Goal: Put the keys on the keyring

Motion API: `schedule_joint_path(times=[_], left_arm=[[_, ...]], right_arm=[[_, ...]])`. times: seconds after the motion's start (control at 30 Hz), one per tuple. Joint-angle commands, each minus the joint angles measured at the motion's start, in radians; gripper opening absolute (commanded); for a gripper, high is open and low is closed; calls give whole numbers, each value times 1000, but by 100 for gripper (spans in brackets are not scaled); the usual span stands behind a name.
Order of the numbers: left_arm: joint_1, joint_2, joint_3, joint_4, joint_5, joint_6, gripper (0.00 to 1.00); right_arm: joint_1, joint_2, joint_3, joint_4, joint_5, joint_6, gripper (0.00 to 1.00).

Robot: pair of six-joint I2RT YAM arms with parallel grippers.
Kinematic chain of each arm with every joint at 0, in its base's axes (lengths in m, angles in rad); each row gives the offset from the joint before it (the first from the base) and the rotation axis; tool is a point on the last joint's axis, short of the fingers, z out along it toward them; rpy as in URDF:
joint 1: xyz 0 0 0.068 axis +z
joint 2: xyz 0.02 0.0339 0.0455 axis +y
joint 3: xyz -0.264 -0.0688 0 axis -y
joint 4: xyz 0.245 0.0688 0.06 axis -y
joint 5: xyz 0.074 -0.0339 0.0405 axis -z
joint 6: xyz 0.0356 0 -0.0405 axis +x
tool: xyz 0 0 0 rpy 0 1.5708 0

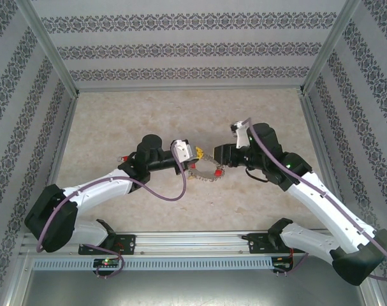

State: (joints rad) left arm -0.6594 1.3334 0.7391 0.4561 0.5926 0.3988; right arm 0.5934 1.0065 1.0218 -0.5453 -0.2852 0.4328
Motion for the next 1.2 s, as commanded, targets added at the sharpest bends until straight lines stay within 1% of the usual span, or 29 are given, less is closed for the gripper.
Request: schedule_joint_path(times=[0.0,0.03,0.07,0.13,0.23,0.37,0.5,0.57,0.67,0.7,0.77,0.83,0.9,0.97,1.03,1.13,1.17], left_arm=[[15,-31,51,-41,156,21,0],[18,-35,55,-53,177,31,0],[20,-36,58,-61,189,36,0],[25,-43,60,-72,212,45,0],[30,-57,60,-64,226,39,0],[32,-59,60,-35,236,15,0],[31,-50,62,-18,233,8,0],[31,-45,67,-15,234,6,0],[31,-34,74,7,239,-7,0],[32,-31,75,18,243,-13,0],[31,-19,80,45,244,-34,0],[32,-11,84,78,229,-61,0],[32,-1,80,123,190,-100,0],[31,11,80,165,141,-138,0],[32,28,76,226,103,-181,0],[31,50,75,301,64,-235,0],[32,57,78,322,65,-247,0]], right_arm=[[8,8,-14,-37,-141,-505,50],[3,-3,-31,-30,-155,-579,52],[-5,-12,-49,-17,-158,-614,53],[-42,-12,-57,-12,-168,-643,54],[-102,10,-51,-48,-268,-669,53],[-91,33,-73,-49,-408,-686,52],[-62,38,-97,-25,-454,-671,52],[-58,48,-97,-31,-456,-664,49],[-49,63,-100,-32,-389,-663,35],[-43,67,-103,-25,-367,-661,28],[-29,66,-109,1,-323,-649,18],[-4,50,-123,43,-282,-639,9],[43,22,-155,106,-193,-626,2],[112,-13,-200,191,-87,-613,0],[185,-49,-245,287,70,-583,0],[254,-98,-332,465,293,-451,0],[263,-107,-364,525,300,-413,0]])
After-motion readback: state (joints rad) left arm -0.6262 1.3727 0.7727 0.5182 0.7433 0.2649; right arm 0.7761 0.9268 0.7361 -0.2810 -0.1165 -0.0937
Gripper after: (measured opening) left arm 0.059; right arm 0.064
